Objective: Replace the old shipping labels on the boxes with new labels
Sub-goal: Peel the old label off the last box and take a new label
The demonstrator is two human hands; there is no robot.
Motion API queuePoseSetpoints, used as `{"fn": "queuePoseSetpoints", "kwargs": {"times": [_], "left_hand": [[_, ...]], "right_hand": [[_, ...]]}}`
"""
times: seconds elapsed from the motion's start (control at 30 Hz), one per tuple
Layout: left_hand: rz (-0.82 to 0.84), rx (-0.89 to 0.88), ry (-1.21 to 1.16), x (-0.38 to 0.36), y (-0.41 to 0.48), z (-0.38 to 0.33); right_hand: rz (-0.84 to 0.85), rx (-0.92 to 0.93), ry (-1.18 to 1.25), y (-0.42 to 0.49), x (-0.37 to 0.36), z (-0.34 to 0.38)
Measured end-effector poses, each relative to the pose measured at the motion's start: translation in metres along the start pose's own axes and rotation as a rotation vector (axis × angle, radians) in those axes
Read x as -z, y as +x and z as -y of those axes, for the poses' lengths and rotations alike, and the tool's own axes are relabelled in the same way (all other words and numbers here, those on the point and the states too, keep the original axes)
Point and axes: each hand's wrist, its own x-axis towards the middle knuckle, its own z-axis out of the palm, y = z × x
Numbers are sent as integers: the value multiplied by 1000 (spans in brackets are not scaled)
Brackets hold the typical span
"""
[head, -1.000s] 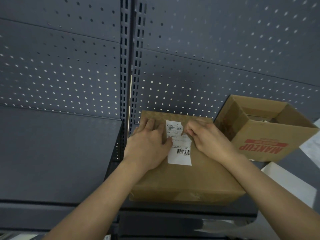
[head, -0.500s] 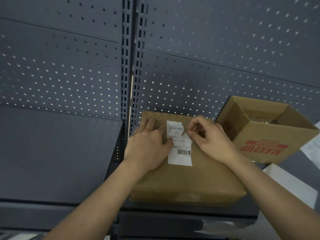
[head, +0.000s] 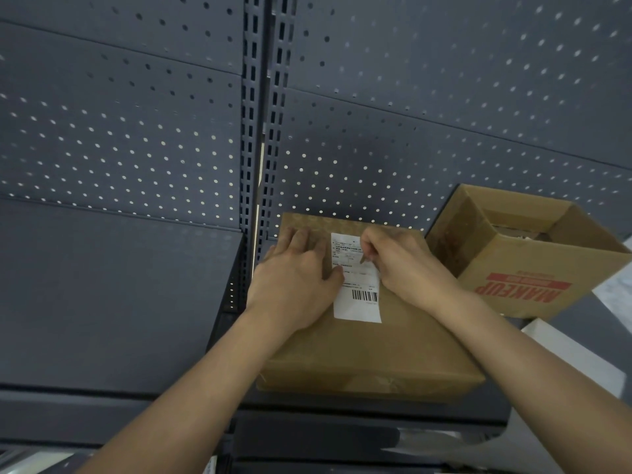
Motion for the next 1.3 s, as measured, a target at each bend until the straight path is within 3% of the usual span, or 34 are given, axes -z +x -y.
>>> {"fn": "queuePoseSetpoints", "kwargs": {"times": [0.1,0.23,0.4,0.93,1.17,1.3], "left_hand": [[4,3,-4,1,-1,-1],[12,1,-16,2,-1,0],[15,-2,-25,2,-1,0],[29,9,-14,2,0,0],[34,9,-13,3,-1,-1],[35,7,-17,3,-1,0]], "right_hand": [[20,-42,-4,0,-3,-3],[66,-157,254,-3,3,-6],[101,-234,407,-4,8,-9],[88,-119,217,-6,16,-8],[174,-269,438,-6,30,-6],[107,-275,456,-8,26,-6]]}}
